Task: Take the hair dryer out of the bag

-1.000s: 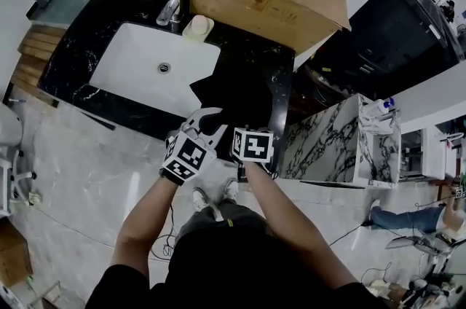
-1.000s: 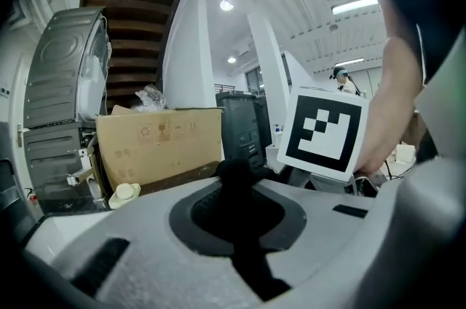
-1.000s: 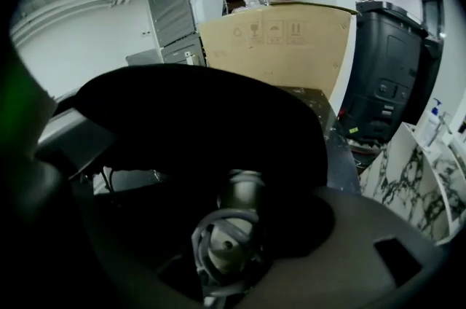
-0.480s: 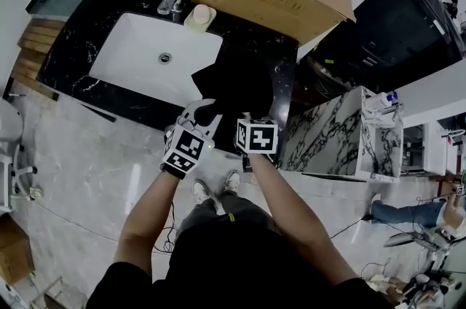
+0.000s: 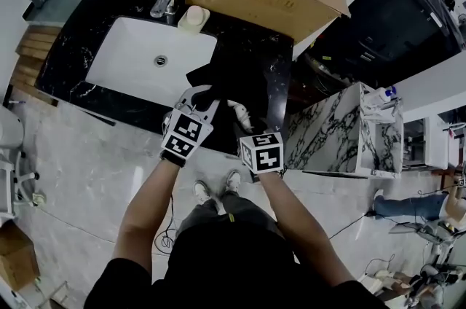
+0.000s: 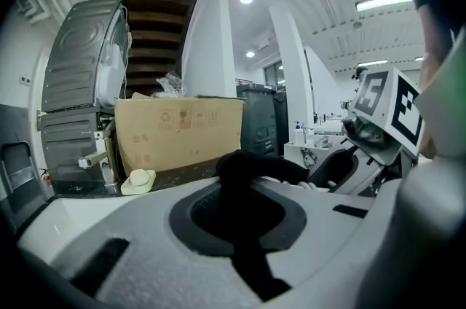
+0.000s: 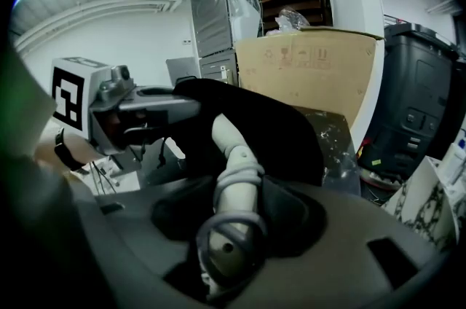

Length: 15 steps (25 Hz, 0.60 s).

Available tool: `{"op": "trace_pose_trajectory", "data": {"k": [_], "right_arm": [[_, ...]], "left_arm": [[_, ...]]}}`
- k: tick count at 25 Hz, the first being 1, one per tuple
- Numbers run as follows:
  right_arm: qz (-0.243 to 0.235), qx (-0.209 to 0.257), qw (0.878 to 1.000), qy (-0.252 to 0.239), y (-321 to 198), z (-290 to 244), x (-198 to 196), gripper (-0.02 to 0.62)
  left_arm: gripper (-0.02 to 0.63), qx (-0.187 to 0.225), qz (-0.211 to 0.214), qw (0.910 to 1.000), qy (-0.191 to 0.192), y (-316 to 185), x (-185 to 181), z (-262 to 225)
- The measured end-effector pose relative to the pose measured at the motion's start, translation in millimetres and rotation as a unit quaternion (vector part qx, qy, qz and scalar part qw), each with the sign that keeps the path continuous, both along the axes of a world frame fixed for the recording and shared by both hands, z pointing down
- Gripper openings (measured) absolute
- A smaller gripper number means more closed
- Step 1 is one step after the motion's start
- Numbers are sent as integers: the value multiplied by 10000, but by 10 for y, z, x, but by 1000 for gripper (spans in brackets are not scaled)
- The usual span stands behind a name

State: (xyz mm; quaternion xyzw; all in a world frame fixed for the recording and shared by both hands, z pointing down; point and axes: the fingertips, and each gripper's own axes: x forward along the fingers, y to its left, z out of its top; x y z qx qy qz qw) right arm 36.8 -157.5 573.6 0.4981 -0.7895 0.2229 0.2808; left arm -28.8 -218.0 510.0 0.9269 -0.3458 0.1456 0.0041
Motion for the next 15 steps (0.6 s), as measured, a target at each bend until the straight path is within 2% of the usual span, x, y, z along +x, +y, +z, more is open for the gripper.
{"op": "trace_pose_trajectory", "data": {"k": [10,15], "right_arm": [[163,101,9968,-772,37,-232,165,212],[-28,61,9964,-849,147,-220,114,212]], "left_arm": [[34,-214,96,9977,-644,47,-159,359],[34,-275,17,9983,-518,-54,-119,319]]}}
